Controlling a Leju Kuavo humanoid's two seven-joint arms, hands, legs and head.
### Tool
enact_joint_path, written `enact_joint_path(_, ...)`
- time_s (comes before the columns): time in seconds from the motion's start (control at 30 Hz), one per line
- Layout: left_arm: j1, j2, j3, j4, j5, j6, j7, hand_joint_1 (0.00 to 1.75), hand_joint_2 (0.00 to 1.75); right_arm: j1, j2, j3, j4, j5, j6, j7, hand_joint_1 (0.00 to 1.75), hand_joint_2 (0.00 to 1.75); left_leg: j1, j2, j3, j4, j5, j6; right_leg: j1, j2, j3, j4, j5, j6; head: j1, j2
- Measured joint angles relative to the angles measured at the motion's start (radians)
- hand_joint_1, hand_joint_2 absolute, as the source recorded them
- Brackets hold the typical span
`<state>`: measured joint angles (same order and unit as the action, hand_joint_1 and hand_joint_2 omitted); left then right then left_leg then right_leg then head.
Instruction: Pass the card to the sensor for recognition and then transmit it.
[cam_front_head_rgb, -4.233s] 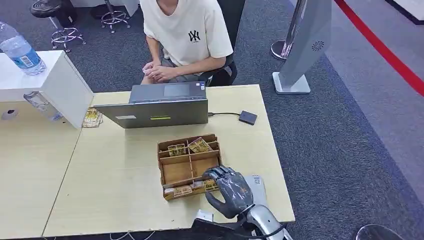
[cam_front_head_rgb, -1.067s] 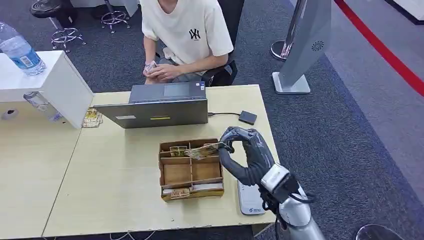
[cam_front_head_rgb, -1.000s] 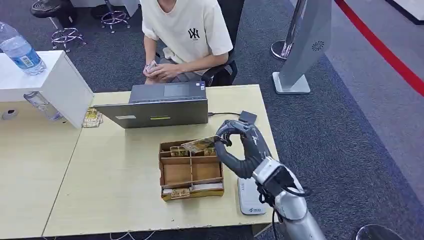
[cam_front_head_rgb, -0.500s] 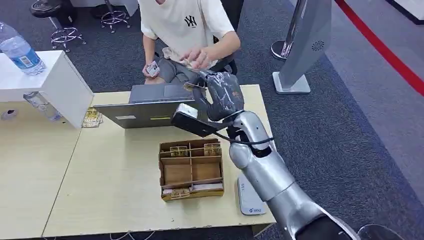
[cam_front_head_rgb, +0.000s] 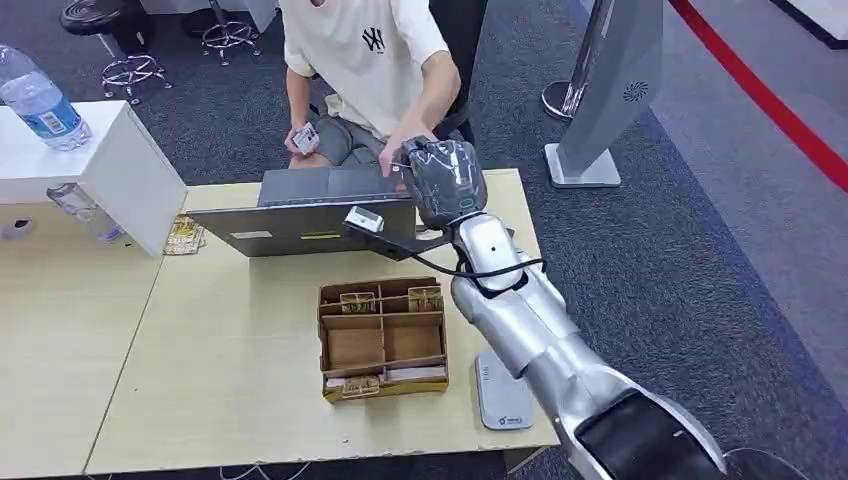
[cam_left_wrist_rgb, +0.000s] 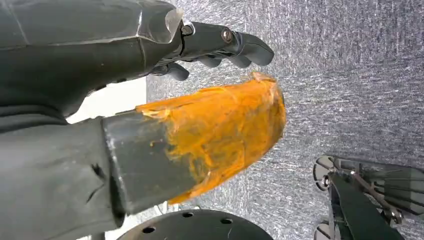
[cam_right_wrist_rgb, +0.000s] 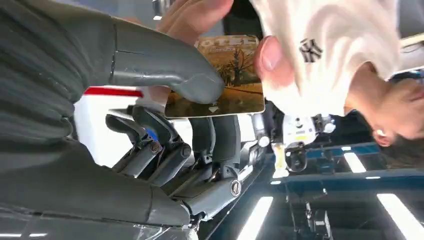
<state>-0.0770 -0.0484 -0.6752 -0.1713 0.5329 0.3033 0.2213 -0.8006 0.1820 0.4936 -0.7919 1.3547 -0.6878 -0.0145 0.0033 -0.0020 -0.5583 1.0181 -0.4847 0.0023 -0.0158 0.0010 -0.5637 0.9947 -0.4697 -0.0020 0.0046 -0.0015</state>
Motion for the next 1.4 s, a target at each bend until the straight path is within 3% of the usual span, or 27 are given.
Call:
enact_joint_path(0.27, 0.0, 0.002, -0.001, 0.0, 0.003, 0.0, 0.0, 0.0, 0.0, 0.011, -0.004, -0.036, 0.0, 0.051, 0.0, 0.025, 1.75, 1.75, 0.0, 0.0, -0.001, 0.0, 0.0, 0.0, 0.0, 0.0, -0.002, 0.0, 0.0, 0.0, 0.0, 0.0)
enact_joint_path(0.3, 0.0, 0.002, -0.001, 0.0, 0.003, 0.0, 0.0, 0.0, 0.0, 0.011, -0.004, -0.038, 0.0, 0.051, 0.0, 0.025, 0.0, 1.75, 0.0, 0.0, -0.001, 0.0, 0.0, 0.0, 0.0, 0.0, -0.002, 0.0, 0.0, 0.0, 0.0, 0.0)
enact_joint_path(0.33, 0.0, 0.002, -0.001, 0.0, 0.003, 0.0, 0.0, 0.0, 0.0, 0.011, -0.004, -0.04, 0.0, 0.051, 0.0, 0.025, 0.0, 1.75, 0.0, 0.0, -0.002, 0.0, 0.0, 0.0, 0.0, 0.0, -0.002, 0.0, 0.0, 0.0, 0.0, 0.0)
enact_joint_path(0.37, 0.0, 0.002, -0.001, 0.0, 0.003, 0.0, 0.0, 0.0, 0.0, 0.012, -0.004, -0.04, 0.0, 0.052, 0.0, 0.025, 0.0, 0.0, 0.0, 0.0, -0.002, 0.0, 0.0, 0.0, 0.0, 0.0, -0.002, 0.0, 0.0, 0.0, 0.0, 0.0)
enact_joint_path(0.47, 0.0, 0.002, -0.001, 0.0, 0.006, 0.001, 0.002, 0.0, 0.0, 0.022, -0.004, -0.047, -0.007, 0.08, -0.002, 0.027, 0.0, 0.0, 0.0, 0.0, -0.002, 0.0, 0.0, 0.0, 0.0, 0.0, -0.002, 0.0, 0.0, 0.0, 0.0, 0.0)
enact_joint_path(0.63, 0.0, 0.002, -0.001, 0.0, 0.023, 0.004, 0.002, 0.0, 0.0, 0.096, 0.001, -0.093, -0.096, -0.018, -0.003, -0.102, 0.0, 0.0, 0.0, 0.0, -0.002, 0.0, 0.0, 0.0, 0.0, 0.0, -0.002, 0.0, 0.0, 0.0, 0.0, 0.0)
enact_joint_path(0.73, 0.0, 0.0, -0.001, 0.0, 0.044, 0.013, 0.001, 0.0, 0.0, 0.192, 0.017, -0.107, -0.207, -0.216, -0.003, -0.213, 0.0, 0.0, 0.0, 0.0, -0.002, 0.0, 0.0, 0.0, 0.0, 0.0, -0.002, 0.0, 0.0, 0.0, 0.0, 0.0)
enact_joint_path(0.83, 0.001, -0.002, -0.001, 0.0, 0.064, 0.024, -0.001, 0.0, 0.0, 0.297, 0.021, -0.086, -0.347, -0.403, 0.013, -0.249, 0.0, 0.0, 0.0, -0.001, -0.002, 0.0, -0.001, 0.0, 0.0, 0.0, -0.002, 0.0, -0.001, 0.0, 0.0, 0.0)
enact_joint_path(0.9, 0.002, -0.004, -0.001, 0.0, 0.08, 0.031, -0.006, 0.0, 0.0, 0.364, 0.02, -0.069, -0.434, -0.539, 0.077, -0.279, 0.0, 0.0, 0.0, 0.0, -0.002, 0.0, -0.002, 0.0, 0.0, 0.0, -0.002, 0.0, -0.001, 0.0, 0.0, 0.0)
enact_joint_path(0.97, 0.003, -0.006, 0.0, 0.0, 0.098, 0.04, -0.014, 0.0, 0.0, 0.431, 0.018, -0.045, -0.524, -0.754, 0.22, -0.33, 0.0, 0.0, 0.0, 0.0, -0.002, 0.0, -0.002, 0.0, 0.0, 0.0, -0.002, 0.0, -0.002, 0.0, 0.0, 0.0)
enact_joint_path(1.07, 0.004, -0.008, 0.0, 0.0, 0.114, 0.045, -0.022, 0.0, 0.0, 0.515, -0.005, -0.005, -0.633, -1.168, 0.625, -0.405, 0.0, 0.0, 0.0, 0.0, -0.002, 0.0, -0.002, 0.0, 0.0, 0.0, -0.003, 0.0, -0.002, 0.0, 0.0, 0.0)
enact_joint_path(1.2, 0.004, -0.008, 0.0, 0.0, 0.121, 0.046, -0.024, 0.0, 0.0, 0.612, -0.051, 0.038, -0.693, -1.426, 0.989, -0.468, 0.0, 0.0, 0.0, -0.001, -0.002, 0.0, -0.002, 0.0, 0.0, -0.001, -0.002, -0.001, -0.002, 0.0, 0.0, 0.0)
enact_joint_path(1.27, 0.004, -0.008, 0.0, 0.0, 0.123, 0.047, -0.024, 0.0, 0.0, 0.651, -0.068, 0.054, -0.695, -1.451, 1.057, -0.483, 0.0, 0.0, 0.0, 0.0, -0.002, 0.0, -0.002, 0.0, 0.0, 0.0, -0.002, -0.001, -0.002, 0.0, 0.0, 0.0)
enact_joint_path(1.33, 0.002, -0.008, 0.0, 0.0, 0.124, 0.048, -0.023, 0.0, 0.0, 0.669, -0.079, 0.068, -0.695, -1.462, 1.076, -0.49, 0.0, 0.0, 0.0, 0.001, -0.001, 0.0, -0.002, 0.0, 0.0, 0.0, -0.002, -0.001, -0.002, 0.0, 0.0, 0.0)
enact_joint_path(1.4, 0.002, -0.009, 0.0, 0.0, 0.126, 0.05, -0.021, 0.0, 0.0, 0.697, -0.091, 0.08, -0.692, -1.506, 1.127, -0.471, 0.0, 0.0, 0.0, 0.0, -0.001, 0.0, -0.002, 0.0, 0.0, 0.0, -0.001, -0.001, -0.002, 0.0, 0.0, 0.0)
